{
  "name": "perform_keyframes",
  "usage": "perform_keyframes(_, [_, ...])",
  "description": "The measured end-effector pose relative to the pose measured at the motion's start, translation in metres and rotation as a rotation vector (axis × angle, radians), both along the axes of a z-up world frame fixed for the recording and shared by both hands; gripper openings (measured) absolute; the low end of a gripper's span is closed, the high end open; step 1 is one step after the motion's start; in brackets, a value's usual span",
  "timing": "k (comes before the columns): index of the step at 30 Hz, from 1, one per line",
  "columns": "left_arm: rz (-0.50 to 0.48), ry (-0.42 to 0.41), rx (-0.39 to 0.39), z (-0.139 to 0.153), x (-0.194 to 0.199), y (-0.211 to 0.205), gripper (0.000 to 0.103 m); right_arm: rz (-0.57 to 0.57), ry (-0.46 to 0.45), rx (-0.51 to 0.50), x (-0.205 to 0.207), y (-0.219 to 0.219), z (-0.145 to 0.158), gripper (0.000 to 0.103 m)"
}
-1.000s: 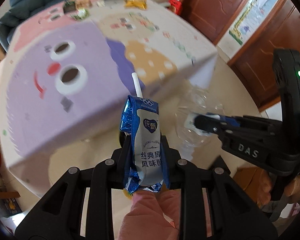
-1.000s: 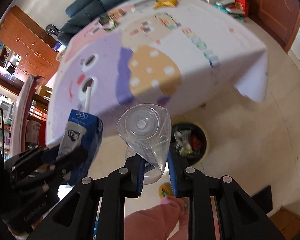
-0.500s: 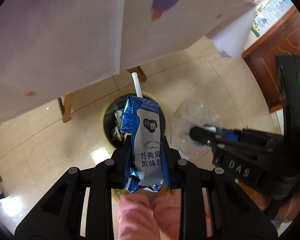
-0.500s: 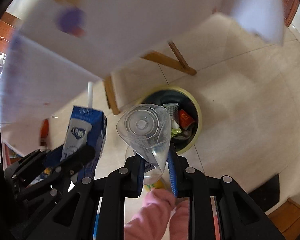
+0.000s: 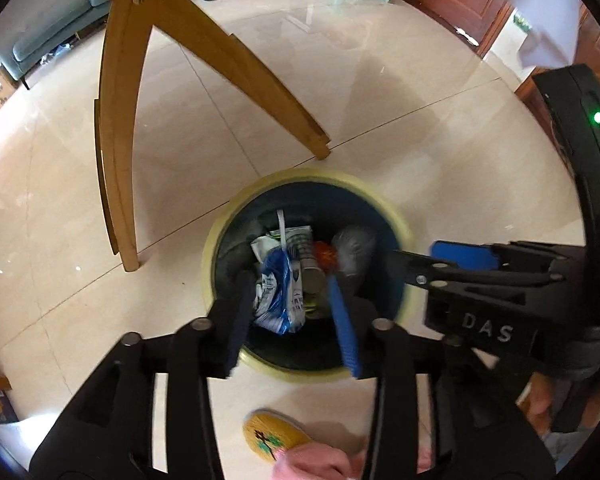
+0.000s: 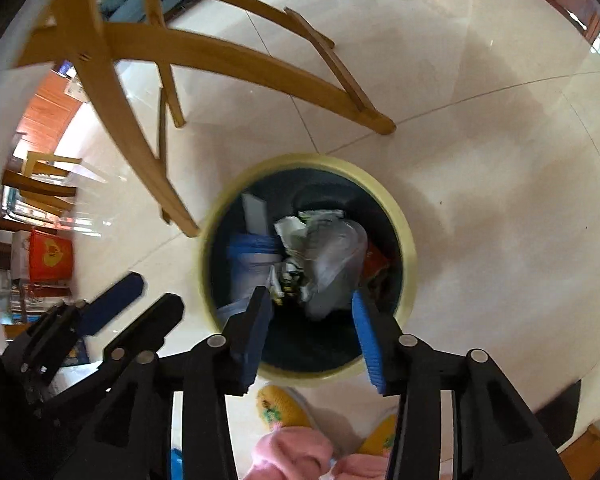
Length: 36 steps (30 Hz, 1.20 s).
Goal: Collect trash
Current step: 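Carry the milk carton and plastic cup over the bin and open both tools, then raise both tools from the bin back toward the table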
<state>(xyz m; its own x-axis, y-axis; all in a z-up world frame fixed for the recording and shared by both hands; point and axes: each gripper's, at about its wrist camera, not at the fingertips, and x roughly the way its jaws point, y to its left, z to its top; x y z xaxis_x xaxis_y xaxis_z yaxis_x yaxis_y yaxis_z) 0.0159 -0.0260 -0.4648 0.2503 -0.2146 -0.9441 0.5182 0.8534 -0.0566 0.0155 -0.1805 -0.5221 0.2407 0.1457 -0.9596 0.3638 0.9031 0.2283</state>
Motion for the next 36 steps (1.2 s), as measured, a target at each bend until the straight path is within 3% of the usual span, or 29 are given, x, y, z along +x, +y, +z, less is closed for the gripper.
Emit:
perform_keyframes(1, [0.001, 0.003, 0.016, -0.01, 0.001, -0.001, 0.046, 0.001, 0.008, -0.003, 0.0, -0.002, -0.007, 0.045])
perform_keyframes(7, [0.027, 0.024, 0.065, -0.042, -0.001, 0.003, 0.046, 0.001, 0.034, -0.006, -0.018, -0.003, -0.038, 0.045])
perform_keyframes(12, [0.045, 0.033, 0.076, -0.039, -0.014, 0.011, 0.046, 0.0, 0.051, 0.005, -0.038, -0.003, -0.048, 0.045])
perform_keyframes(15, [0.069, 0.037, 0.072, -0.024, -0.019, 0.015, 0.046, 0.0, 0.043, 0.01, -0.048, -0.004, -0.043, 0.045])
perform_keyframes(24, [0.138, 0.031, 0.063, 0.039, -0.026, 0.026, 0.046, 0.021, 0.017, 0.019, -0.059, 0.0, 0.017, 0.045])
perform_keyframes(36, [0.201, -0.003, -0.004, 0.17, -0.026, 0.028, 0.046, 0.063, -0.046, 0.029, -0.066, 0.016, 0.145, 0.045])
